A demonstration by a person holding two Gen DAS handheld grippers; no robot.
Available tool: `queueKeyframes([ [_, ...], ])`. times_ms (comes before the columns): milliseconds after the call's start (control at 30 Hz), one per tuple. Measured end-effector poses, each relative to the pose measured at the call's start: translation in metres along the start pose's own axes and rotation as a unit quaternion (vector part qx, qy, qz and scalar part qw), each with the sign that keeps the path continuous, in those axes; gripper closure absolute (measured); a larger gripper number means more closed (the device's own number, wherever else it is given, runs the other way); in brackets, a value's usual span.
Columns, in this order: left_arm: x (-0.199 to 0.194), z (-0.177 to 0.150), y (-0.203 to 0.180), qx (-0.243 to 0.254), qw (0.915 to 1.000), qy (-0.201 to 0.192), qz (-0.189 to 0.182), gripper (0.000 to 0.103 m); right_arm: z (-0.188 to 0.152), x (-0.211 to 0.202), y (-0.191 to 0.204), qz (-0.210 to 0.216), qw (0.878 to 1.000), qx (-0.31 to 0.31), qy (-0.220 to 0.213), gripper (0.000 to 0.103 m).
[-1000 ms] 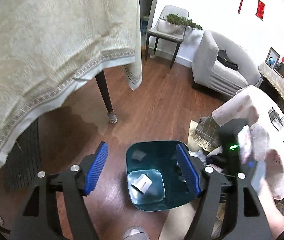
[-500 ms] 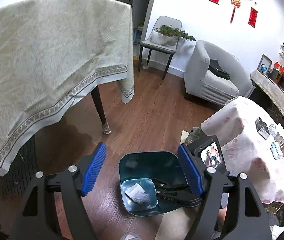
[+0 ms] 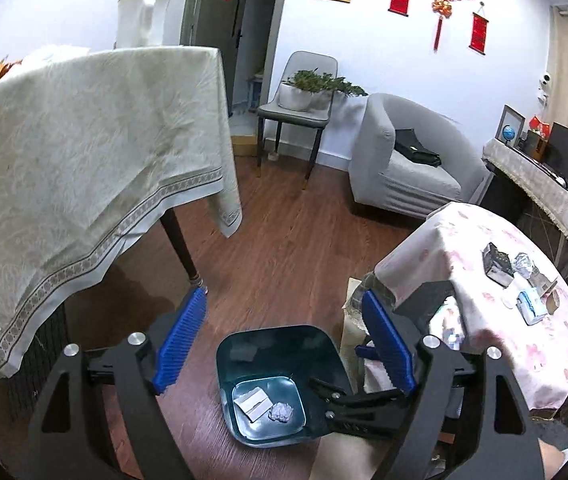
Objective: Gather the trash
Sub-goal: 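Move both open grippers back over the table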
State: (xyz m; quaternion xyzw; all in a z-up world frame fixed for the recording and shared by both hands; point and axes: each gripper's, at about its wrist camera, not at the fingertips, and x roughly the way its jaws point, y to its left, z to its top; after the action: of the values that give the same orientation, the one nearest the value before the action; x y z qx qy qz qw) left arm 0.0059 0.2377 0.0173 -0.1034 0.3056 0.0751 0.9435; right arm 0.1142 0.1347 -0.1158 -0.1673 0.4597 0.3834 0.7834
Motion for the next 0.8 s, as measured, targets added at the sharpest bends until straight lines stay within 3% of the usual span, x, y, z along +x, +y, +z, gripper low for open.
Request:
queueKeyframes([
  [333,-0.006,0.015,-0.042,0.019,0.9992,-0.026,-0.021,0.013,-0.003,-0.081,-0.021,-0.017,0.997,-0.007,-0.069,0.022],
  [433,-0.006,0.018,-0.057,0.026,0.9988,-0.032,-0.026,0.011,-0.008,-0.101,-0.032,-0.033,0.996,-0.005,-0.087,0.014],
  [800,0.0,0.025,-0.108,0.035,0.9966,-0.034,-0.066,0.009,-0.038,-0.16,-0.087,-0.089,0.987,0.035,-0.127,0.009],
])
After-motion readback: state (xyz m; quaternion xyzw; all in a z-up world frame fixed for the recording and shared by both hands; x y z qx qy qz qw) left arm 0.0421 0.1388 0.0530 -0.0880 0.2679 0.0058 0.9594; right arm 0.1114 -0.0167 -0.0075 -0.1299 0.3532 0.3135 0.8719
